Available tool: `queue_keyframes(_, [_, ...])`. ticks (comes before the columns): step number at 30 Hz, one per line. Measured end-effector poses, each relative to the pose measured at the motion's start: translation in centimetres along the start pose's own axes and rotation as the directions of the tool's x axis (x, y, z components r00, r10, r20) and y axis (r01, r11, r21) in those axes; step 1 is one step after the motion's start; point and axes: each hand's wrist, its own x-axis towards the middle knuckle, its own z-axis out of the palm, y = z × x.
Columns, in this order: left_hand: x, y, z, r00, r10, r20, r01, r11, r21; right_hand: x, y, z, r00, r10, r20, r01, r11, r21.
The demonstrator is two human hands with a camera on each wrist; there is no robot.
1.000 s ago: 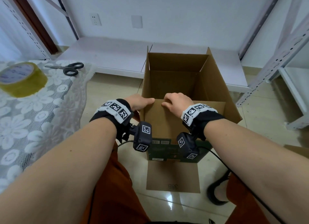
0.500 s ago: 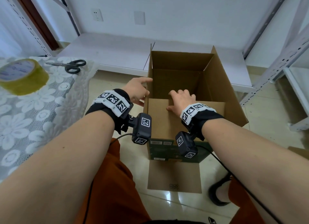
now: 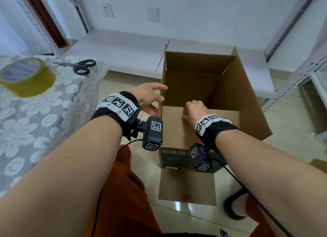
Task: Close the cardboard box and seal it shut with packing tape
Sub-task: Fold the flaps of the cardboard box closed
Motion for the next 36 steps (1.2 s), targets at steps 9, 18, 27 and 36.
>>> queue_keyframes(9, [0.1,0.3,-0.1,1.0,-0.02,0.02,0.02,1.0,0.001,1.0,0.5,0.7,0.982,0.017,0.19,0.014,0.988,-0.156])
queue_keyframes(18, [-0.1,0.5,-0.1,0.999,-0.032,0.012,0.031,0.999,0.023,1.5,0.0,1.7,0.957,0.094,0.276,-0.006,0.953,-0.304])
queue_keyframes(27, [0.2,1.4,-0.3,0.998,-0.059,0.034,0.054,0.989,0.14,2.2,0.0,1.9,0.933,0.137,0.334,-0.001,0.926,-0.377])
queue_keyframes(36, [1.7,5.1,-0.9,1.0,0.017,-0.016,-0.009,0.922,0.388,8.0,3.0,4.8,0.874,0.112,0.474,0.013,0.967,-0.254])
